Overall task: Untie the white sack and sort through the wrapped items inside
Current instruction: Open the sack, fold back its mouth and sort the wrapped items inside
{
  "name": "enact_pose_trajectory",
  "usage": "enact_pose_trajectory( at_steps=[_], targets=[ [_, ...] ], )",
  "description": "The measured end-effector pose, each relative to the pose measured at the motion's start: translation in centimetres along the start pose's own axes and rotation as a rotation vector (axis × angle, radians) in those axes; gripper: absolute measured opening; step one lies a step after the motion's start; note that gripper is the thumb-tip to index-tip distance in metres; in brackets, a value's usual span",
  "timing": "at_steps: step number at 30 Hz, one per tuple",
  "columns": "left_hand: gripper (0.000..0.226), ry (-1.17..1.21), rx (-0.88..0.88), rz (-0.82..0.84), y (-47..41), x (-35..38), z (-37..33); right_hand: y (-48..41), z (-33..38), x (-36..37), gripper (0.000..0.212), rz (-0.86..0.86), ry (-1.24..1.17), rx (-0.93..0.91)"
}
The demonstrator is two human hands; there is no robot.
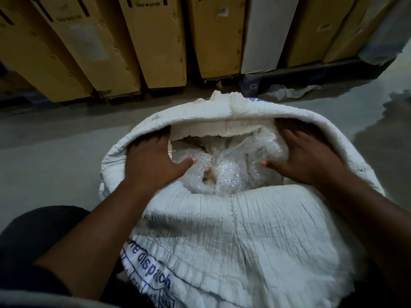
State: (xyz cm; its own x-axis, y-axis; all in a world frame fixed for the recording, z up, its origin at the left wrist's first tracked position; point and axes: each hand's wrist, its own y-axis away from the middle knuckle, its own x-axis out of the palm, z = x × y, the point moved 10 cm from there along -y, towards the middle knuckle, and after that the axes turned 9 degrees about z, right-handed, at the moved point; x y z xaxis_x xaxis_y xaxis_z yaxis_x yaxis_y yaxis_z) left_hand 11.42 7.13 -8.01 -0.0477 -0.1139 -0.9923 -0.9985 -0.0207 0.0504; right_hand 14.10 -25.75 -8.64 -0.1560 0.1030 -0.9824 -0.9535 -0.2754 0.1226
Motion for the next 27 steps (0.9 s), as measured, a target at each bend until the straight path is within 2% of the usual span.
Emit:
enact_pose_trajectory(
  at_steps=[2, 4, 6, 9, 13, 15, 17, 19, 23, 25, 27],
  targets=[
    [0.114, 0.013, 0.041, 0.016, 0.1, -0.1, -0.7, -0.1, 0.3, 0.6, 0.115, 0.083, -0.055, -0.005],
    [0.114, 0.015, 0.138, 0.019, 0.6, 0.1, -2.9, 0.5, 1.8, 0.7, 0.101, 0.115, -0.096, -0.044],
    [0.109, 0.03, 0.223, 0.01, 1.1, 0.2, -5.1, 1.2, 3.8, -0.3, 0.085, 0.048, -0.12, -0.096],
    [0.102, 0.087, 0.246, -0.005, 1.1, 0.0, -6.1, 1.9, 5.5, -2.0, 0.07, -0.107, -0.187, -0.13],
    [0.112, 0.081, 0.188, -0.089, 0.8, -1.4, -4.8, 2.0, 5.1, -4.4, 0.068, -0.341, -0.244, -0.145],
    [0.114, 0.051, 0.165, -0.12, 0.8, -1.9, -4.3, 1.4, 4.4, -4.3, 0.075, -0.35, -0.198, -0.126],
    [0.118, 0.005, 0.103, -0.119, 0.5, -1.7, -3.3, 0.2, 3.2, -2.6, 0.086, -0.218, -0.142, -0.064],
    [0.125, -0.026, 0.001, -0.033, -0.1, -0.2, -1.5, -0.8, 1.6, 0.5, 0.095, -0.001, -0.165, 0.03],
    [0.138, 0.037, -0.17, 0.356, 0.0, 5.3, 1.3, -0.1, 0.6, 6.8, 0.108, 0.358, -0.253, 0.146],
    [0.144, 0.062, -0.186, 0.53, 0.6, 7.3, 1.3, 0.1, 1.0, 7.9, 0.109, 0.421, -0.274, 0.151],
    [0.147, 0.061, -0.186, 0.558, 0.8, 7.6, 1.1, 0.0, 1.3, 7.3, 0.109, 0.401, -0.254, 0.153]
  ],
)
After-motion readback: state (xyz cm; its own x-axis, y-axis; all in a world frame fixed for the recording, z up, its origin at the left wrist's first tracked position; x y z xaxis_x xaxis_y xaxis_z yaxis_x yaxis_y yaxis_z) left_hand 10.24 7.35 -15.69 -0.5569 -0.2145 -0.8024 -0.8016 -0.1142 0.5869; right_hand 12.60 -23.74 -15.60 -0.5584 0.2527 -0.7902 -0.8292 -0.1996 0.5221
